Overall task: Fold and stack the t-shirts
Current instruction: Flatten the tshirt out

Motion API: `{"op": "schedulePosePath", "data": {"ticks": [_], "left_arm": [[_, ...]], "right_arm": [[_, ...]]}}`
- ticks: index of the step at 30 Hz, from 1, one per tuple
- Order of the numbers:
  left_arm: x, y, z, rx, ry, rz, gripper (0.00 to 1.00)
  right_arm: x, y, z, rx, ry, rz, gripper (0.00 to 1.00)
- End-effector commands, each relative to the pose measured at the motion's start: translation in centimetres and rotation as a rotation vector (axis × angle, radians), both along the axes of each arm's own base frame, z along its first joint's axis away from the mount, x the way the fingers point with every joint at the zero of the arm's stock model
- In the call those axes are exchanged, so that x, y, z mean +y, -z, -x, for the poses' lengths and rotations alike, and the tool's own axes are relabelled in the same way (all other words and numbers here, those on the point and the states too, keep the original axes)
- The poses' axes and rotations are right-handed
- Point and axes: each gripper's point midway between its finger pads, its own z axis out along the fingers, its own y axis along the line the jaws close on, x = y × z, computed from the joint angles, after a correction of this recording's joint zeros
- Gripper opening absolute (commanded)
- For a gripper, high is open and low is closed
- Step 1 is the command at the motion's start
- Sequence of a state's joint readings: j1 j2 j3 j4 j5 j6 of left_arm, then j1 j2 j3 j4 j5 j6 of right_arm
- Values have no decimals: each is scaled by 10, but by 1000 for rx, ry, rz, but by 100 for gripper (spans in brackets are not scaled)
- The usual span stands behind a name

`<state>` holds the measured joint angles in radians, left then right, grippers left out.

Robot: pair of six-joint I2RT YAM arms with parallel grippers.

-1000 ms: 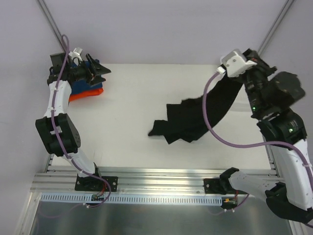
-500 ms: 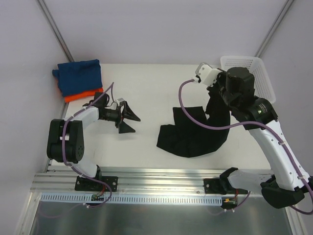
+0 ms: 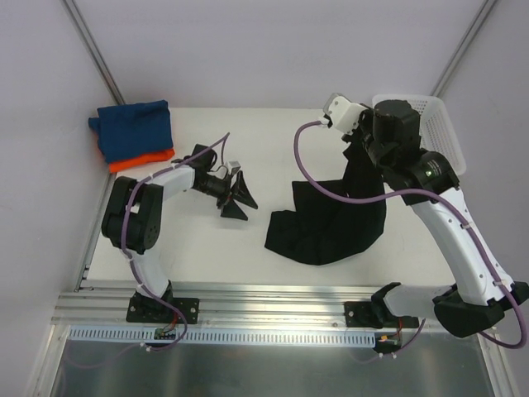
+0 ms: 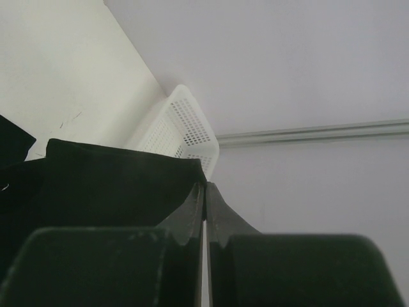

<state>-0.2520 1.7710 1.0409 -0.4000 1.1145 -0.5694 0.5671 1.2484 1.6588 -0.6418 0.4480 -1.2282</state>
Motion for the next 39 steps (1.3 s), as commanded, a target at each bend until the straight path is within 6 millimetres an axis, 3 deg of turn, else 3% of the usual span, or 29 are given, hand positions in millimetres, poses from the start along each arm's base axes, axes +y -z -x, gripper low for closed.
{"op": "schedulePosePath", "data": {"ticks": [1, 5, 8, 14, 34, 38, 39], "left_arm": [[-8, -6, -35, -154, 56, -52, 64], [-22, -1, -51, -178, 93, -67, 64], [-37, 14, -44, -149, 141, -77, 64], [-68, 31, -1, -89, 267, -83, 63], [-101, 60, 11, -43, 359, -94, 59], [-106, 60, 17, -44, 380, -87, 43], [-106, 60, 18, -43, 381, -89, 35]], "right_arm": [[-12, -28, 8, -67, 36, -61, 0], [-21, -36, 11, -92, 61, -64, 0], [-27, -41, 11, -108, 80, -68, 0], [-32, -39, 9, -115, 97, -73, 0], [-49, -36, 10, -124, 147, -93, 0], [-50, -33, 8, -121, 152, -97, 1], [-50, -33, 7, -123, 152, -99, 1]]}}
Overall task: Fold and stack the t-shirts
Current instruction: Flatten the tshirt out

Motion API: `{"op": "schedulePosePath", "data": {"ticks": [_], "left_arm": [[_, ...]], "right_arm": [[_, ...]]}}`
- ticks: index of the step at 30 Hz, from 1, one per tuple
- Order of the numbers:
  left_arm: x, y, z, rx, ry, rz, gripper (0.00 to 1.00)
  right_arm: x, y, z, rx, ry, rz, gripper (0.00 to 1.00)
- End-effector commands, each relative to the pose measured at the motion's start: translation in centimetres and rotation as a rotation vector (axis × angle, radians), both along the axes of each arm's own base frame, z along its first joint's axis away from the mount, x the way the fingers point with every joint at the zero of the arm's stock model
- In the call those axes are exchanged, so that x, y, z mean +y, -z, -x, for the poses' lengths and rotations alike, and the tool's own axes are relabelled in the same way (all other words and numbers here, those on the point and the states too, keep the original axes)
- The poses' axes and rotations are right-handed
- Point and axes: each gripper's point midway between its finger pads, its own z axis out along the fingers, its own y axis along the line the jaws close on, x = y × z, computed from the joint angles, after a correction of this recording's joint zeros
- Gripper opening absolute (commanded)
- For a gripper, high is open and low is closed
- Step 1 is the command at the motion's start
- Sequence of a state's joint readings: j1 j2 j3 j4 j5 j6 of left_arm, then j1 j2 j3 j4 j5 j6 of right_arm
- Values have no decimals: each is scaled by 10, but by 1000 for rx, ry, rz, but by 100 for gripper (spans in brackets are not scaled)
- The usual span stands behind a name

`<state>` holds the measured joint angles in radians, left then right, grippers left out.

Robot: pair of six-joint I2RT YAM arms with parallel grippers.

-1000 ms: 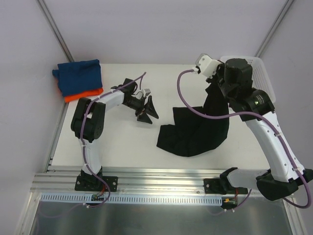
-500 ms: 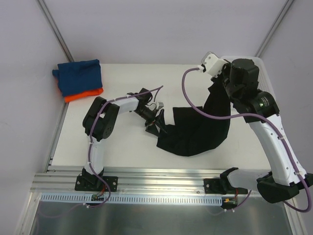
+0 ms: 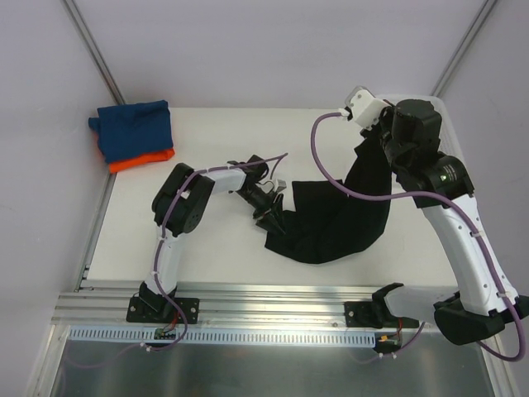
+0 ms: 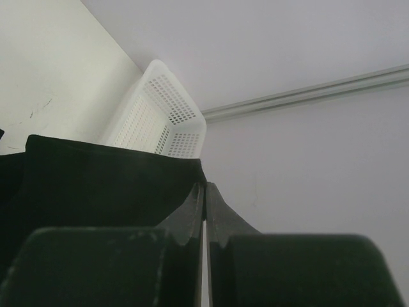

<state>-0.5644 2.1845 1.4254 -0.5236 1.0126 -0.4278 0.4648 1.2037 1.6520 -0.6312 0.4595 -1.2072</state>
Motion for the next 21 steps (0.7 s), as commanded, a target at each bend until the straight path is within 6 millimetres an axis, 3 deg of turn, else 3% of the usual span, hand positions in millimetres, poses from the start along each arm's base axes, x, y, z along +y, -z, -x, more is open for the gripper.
{"op": "schedulePosePath", "data": {"ticks": [1, 7, 10, 11, 17, 21], "left_arm": [[-8, -10, 2, -17, 29, 32, 34], [-7, -17, 2, -39, 31, 47, 19], [-4, -24, 0, -57, 27, 56, 2], [-4, -27, -2, -66, 23, 61, 0], [26, -64, -39, -171, -88, 95, 0], [69, -93, -82, -268, -225, 99, 0]], "right_arm": [[-7, -19, 2, -81, 32, -55, 1], [-6, -19, -4, -84, 36, -55, 0], [-6, -21, -6, -88, 35, -51, 0], [-6, -22, -7, -89, 36, -50, 1], [-10, -35, -12, -119, 60, -58, 0], [-15, -47, -14, -148, 82, -58, 1]]}}
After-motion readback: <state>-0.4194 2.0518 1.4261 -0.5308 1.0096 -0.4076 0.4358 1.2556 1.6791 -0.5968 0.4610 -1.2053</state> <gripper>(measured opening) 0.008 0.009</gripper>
